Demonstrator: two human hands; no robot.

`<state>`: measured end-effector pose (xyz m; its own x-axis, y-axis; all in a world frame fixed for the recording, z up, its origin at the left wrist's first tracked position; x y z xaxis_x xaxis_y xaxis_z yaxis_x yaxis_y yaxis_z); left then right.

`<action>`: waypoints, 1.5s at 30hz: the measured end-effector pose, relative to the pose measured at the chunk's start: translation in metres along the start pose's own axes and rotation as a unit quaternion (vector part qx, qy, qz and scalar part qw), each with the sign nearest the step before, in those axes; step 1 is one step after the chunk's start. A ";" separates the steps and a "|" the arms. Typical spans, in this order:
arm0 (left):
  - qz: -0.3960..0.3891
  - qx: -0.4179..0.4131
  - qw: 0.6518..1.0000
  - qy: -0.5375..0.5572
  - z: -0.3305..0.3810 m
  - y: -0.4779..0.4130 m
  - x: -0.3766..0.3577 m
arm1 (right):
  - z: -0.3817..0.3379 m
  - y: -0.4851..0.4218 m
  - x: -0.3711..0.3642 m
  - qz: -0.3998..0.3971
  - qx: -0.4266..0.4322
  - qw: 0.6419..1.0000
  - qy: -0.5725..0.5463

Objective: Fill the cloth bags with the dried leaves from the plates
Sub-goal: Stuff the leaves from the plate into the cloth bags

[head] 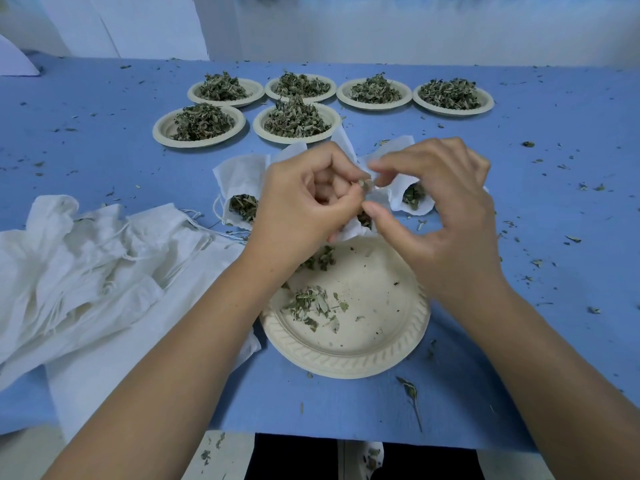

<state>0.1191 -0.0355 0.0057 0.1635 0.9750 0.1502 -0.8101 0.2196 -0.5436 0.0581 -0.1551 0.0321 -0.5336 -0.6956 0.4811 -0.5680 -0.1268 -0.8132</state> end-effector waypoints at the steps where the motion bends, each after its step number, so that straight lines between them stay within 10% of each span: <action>1: -0.004 0.001 1.000 -0.001 0.000 0.000 0.000 | 0.000 0.000 -0.002 -0.008 0.003 1.000 -0.002; 19: 0.019 -0.001 1.000 0.005 -0.001 -0.001 0.004 | 0.008 -0.003 0.003 -0.007 -0.040 0.998 -0.046; 25: 0.024 -0.008 0.999 0.042 0.003 0.000 0.007 | 0.001 0.009 -0.040 -0.190 -0.002 0.982 0.019; 30: 0.118 0.007 0.992 0.042 -0.002 -0.003 0.026 | 0.011 -0.002 0.002 -0.025 -0.042 0.996 -0.075; 36: 0.160 0.016 0.985 0.061 -0.003 -0.003 0.034 | 0.019 0.045 -0.079 -0.416 -0.152 0.897 0.009; 45: 0.148 0.008 0.987 0.066 -0.002 -0.002 0.031 | -0.006 0.056 -0.093 -0.524 -0.111 0.838 -0.110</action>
<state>0.1271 -0.0058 0.0103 -0.0111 0.9923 -0.1234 -0.8424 -0.0757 -0.5335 0.0725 -0.0928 -0.0561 0.4444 -0.4018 0.8006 -0.7681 -0.6309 0.1097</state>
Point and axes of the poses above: each hand's wrist, its own y-axis away from the middle knuckle, its own x-axis out of the back of the hand, z = x × y, the point moved 9 cm from there along -y, towards the middle knuckle, and after that the axes turned 1 degree about y, right-handed, at the moved point
